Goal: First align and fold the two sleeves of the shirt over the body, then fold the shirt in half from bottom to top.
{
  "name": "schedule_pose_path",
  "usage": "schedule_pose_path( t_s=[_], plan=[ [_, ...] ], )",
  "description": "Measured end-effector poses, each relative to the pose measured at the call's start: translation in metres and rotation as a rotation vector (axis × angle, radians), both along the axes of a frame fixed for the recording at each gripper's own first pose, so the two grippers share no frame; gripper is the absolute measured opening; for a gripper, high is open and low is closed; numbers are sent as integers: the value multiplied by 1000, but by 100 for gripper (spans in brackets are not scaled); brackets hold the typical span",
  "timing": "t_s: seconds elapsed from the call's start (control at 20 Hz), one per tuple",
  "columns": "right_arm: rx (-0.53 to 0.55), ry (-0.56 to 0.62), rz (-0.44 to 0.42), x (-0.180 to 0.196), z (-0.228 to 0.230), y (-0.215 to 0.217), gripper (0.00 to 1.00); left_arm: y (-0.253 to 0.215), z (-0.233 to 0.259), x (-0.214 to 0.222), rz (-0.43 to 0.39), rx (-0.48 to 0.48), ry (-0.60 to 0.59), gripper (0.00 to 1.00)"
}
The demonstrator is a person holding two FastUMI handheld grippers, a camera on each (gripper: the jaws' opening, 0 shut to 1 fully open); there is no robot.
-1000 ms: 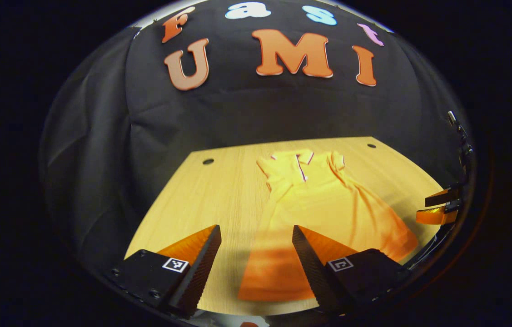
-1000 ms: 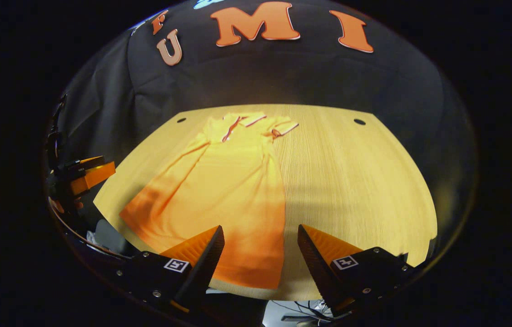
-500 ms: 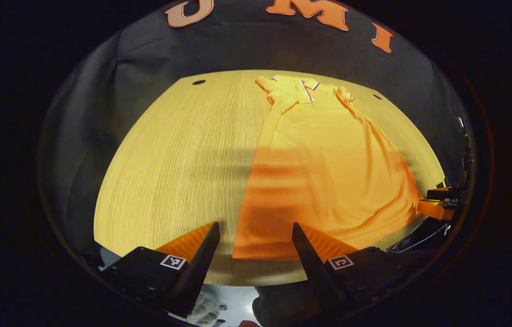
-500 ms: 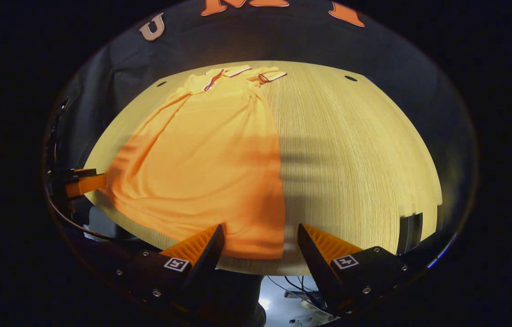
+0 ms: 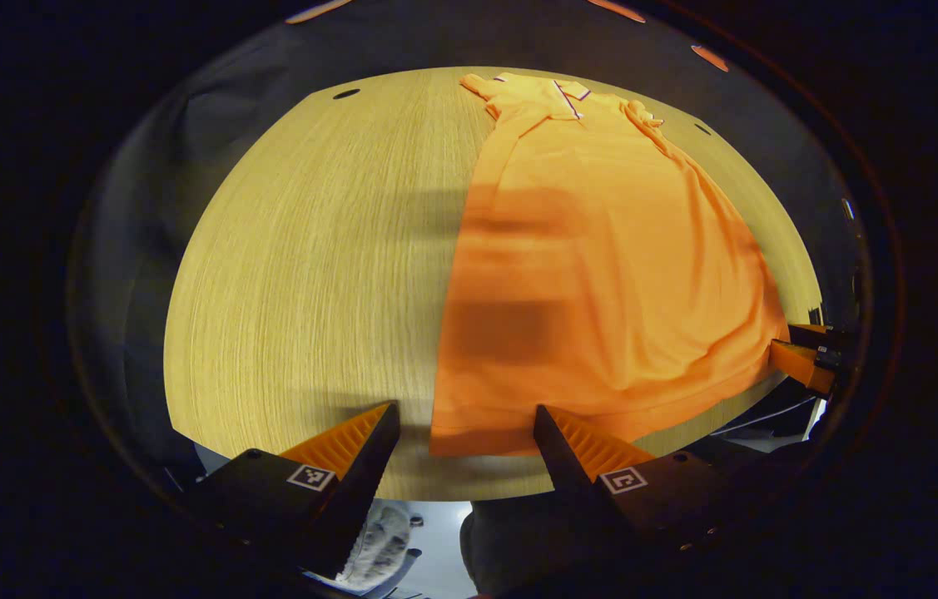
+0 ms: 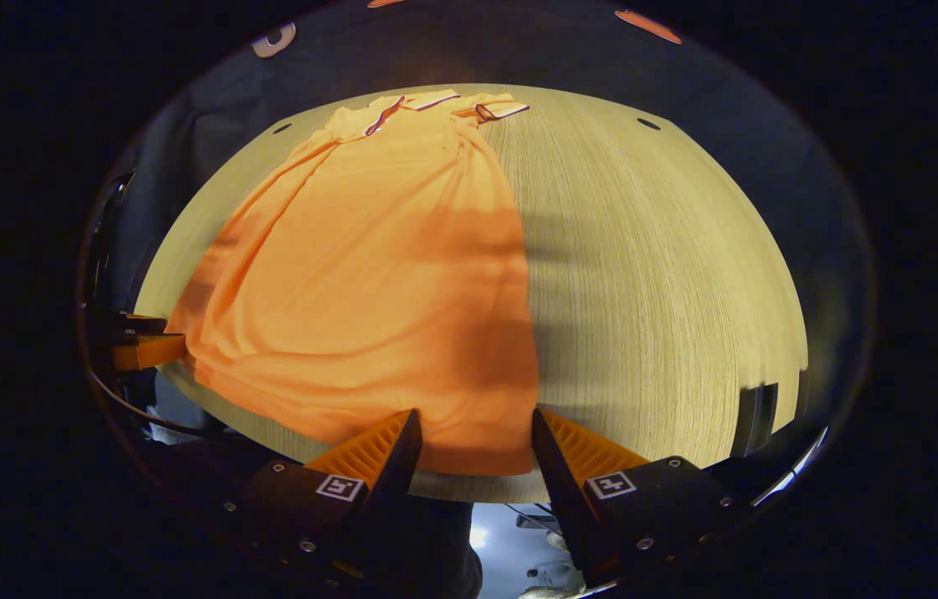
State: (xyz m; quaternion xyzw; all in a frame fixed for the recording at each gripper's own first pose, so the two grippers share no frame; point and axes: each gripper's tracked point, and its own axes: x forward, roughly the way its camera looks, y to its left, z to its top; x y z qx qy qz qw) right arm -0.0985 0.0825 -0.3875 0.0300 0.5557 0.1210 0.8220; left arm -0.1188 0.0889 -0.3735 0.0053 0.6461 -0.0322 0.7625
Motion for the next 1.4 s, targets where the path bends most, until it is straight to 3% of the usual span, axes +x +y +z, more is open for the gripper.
schedule_pose_path(
  t_s=[0.05,0.1,0.15,0.2,0.25,0.3,0.4,0.45,0.5,0.55,0.65,0.9,1.4],
  plan=[
    [11,18,9,-3,-1,6,78,-6,-4,0,-27,-2,4,87],
    [12,31,12,-2,2,7,54,-14,-2,-1,-67,-15,7,78],
    [27,49,0,-1,1,8,53,-20,2,2,-93,-20,8,61],
    [61,72,-36,1,1,14,33,-26,-1,1,-119,-36,18,43],
    [132,114,-58,-1,5,23,28,-29,0,4,-104,-40,19,26],
    [211,147,-82,-3,6,35,12,-30,-3,2,-103,-42,41,9],
    [366,241,-110,-10,13,65,12,-39,-3,8,-87,-115,59,10],
    [393,254,-112,-9,10,76,12,-51,-2,8,-53,-201,73,10],
    [398,261,-122,-5,6,79,4,-55,-1,4,-28,-253,97,10],
    [404,254,-117,-2,15,77,7,-51,7,8,8,-270,88,2],
    [413,237,-97,2,21,83,7,-42,8,7,-13,-243,72,1],
    [465,207,-121,23,48,91,7,-40,32,54,-15,-322,3,1],
    [545,82,-324,80,92,94,7,-41,64,125,-151,-437,-96,1]
  ],
)
